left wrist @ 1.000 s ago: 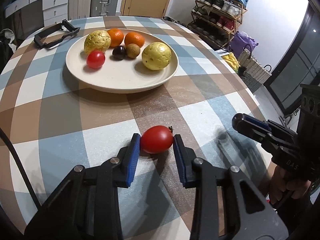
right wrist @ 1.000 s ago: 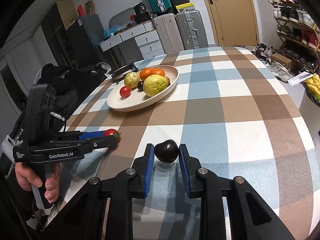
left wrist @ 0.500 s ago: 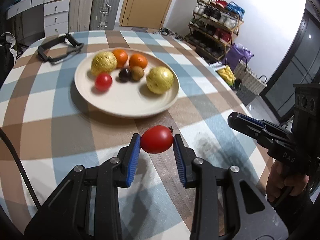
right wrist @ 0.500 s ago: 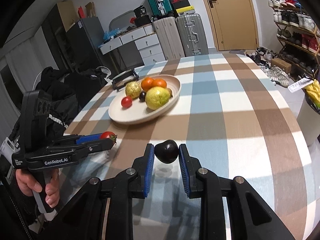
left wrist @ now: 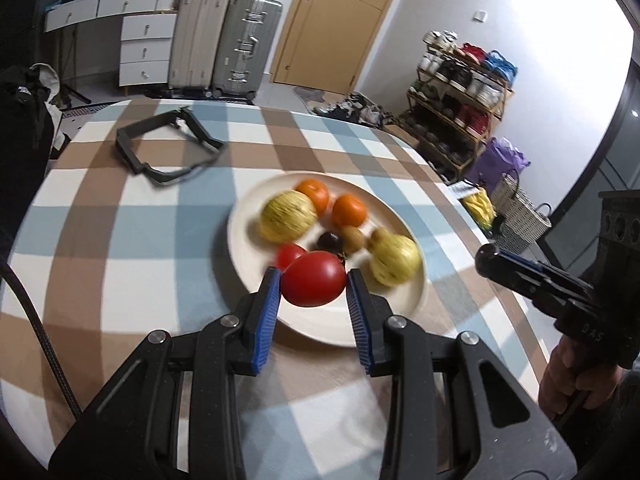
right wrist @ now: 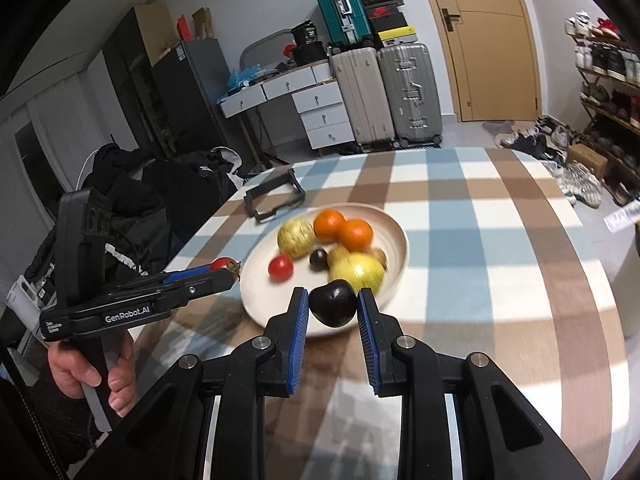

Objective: Organize fruits
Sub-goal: 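Carry the tomato and plum onto the plate and open both tools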

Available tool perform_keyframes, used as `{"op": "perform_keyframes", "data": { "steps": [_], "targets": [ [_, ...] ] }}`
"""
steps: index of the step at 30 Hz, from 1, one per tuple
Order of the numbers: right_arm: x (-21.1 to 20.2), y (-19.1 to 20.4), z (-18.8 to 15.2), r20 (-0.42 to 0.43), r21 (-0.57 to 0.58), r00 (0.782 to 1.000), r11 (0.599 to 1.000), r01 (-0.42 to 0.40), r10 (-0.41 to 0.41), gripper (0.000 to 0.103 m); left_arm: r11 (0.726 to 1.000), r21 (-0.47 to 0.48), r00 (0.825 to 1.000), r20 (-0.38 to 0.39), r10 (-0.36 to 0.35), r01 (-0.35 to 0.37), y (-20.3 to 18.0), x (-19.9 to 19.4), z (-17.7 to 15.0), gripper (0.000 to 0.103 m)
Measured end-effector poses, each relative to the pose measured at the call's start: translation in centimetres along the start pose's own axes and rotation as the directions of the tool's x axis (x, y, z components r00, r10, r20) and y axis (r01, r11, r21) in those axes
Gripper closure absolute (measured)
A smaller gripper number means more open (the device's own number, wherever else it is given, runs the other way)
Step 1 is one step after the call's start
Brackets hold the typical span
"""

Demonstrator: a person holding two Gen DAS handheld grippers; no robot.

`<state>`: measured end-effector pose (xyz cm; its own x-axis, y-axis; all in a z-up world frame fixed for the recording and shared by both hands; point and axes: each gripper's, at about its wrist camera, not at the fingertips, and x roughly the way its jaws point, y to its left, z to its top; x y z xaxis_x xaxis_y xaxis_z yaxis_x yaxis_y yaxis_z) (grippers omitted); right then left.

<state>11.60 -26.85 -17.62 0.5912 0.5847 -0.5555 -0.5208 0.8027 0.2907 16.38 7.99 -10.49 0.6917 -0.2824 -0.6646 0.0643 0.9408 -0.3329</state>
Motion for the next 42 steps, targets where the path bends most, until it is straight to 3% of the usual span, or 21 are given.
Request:
{"op": "perform_keyframes", "data": {
  "steps": [11,24,42],
  "targets": [
    [6.2,1.3,3.7,-0.038,-0.01,0.998,0.999,-0.046,0.046,0.077,1.0,-0.001,1.0,-0.007,0.008,-0.008,3.7,3.5,2.8,0.072],
    [12.3,2.2,3.4,-0.154,-0.029,0.987,0.998,-0.049,0.044,0.077,1.0,0.018,0.999,-0.036,-0.02,0.021,4.4,6.3,3.4,0.072],
    [14.0,2.4,3.0,-0.185,-0.029,0.982,0.998,-0.048,0.042,0.077,1.0,-0.002,0.998,-0.062,-0.029,0.028,4.4,7.0,3.0,0.072]
  ]
}}
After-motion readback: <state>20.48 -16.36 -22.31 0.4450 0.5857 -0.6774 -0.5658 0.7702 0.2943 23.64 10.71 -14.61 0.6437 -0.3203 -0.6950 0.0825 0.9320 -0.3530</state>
